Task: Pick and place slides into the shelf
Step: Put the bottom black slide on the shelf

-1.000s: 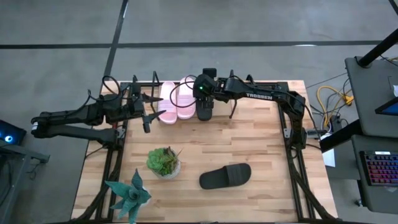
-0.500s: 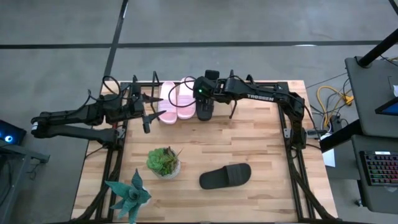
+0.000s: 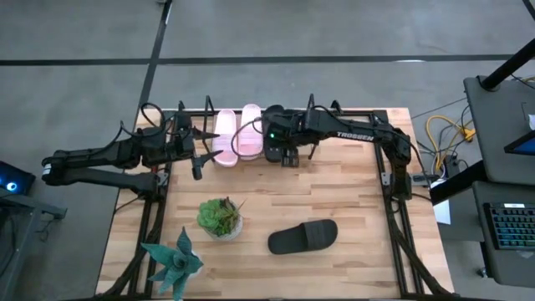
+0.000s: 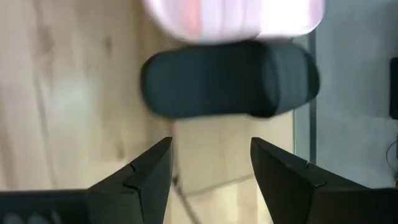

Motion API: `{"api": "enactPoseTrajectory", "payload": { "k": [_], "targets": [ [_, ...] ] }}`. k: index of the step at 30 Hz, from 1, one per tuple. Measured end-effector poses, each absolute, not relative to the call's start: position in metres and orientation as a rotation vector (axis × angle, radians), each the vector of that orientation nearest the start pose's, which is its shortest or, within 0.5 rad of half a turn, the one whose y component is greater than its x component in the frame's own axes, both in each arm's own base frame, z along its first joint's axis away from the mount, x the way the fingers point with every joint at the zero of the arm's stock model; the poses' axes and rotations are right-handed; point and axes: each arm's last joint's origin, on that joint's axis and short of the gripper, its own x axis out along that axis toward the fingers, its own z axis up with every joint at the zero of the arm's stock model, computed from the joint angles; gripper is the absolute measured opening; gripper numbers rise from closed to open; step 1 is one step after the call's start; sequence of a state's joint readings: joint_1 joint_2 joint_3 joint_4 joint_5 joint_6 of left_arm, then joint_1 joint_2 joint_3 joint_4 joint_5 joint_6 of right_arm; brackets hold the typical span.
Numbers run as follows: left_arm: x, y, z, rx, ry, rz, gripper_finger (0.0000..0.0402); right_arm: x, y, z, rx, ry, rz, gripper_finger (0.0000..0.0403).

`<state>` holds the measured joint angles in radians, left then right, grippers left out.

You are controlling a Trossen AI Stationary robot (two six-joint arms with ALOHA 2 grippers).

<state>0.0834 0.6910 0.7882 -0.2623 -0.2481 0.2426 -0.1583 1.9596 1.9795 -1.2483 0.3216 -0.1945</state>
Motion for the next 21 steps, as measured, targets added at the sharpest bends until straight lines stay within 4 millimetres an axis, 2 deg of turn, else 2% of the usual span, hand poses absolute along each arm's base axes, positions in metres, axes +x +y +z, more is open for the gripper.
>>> {"api": "enactPoseTrajectory", "payload": {
  "k": [8, 16, 21],
  "targets": [
    [0.149, 0.02, 0.334, 0.257, 0.243, 0.304, 0.0206, 0.369, -0.024, 0.332, -0.225, 1.379, -0.277, 0.0205],
    [0.146, 0.019, 0.334, 0.307, 0.249, 0.299, 0.0206, 0.354, 0.018, 0.351, -0.086, 1.282, -0.344, 0.0205],
    [0.146, 0.019, 0.334, 0.308, 0.256, 0.297, 0.0206, 0.349, 0.042, 0.353, 0.008, 1.255, -0.392, 0.0205]
  ]
}}
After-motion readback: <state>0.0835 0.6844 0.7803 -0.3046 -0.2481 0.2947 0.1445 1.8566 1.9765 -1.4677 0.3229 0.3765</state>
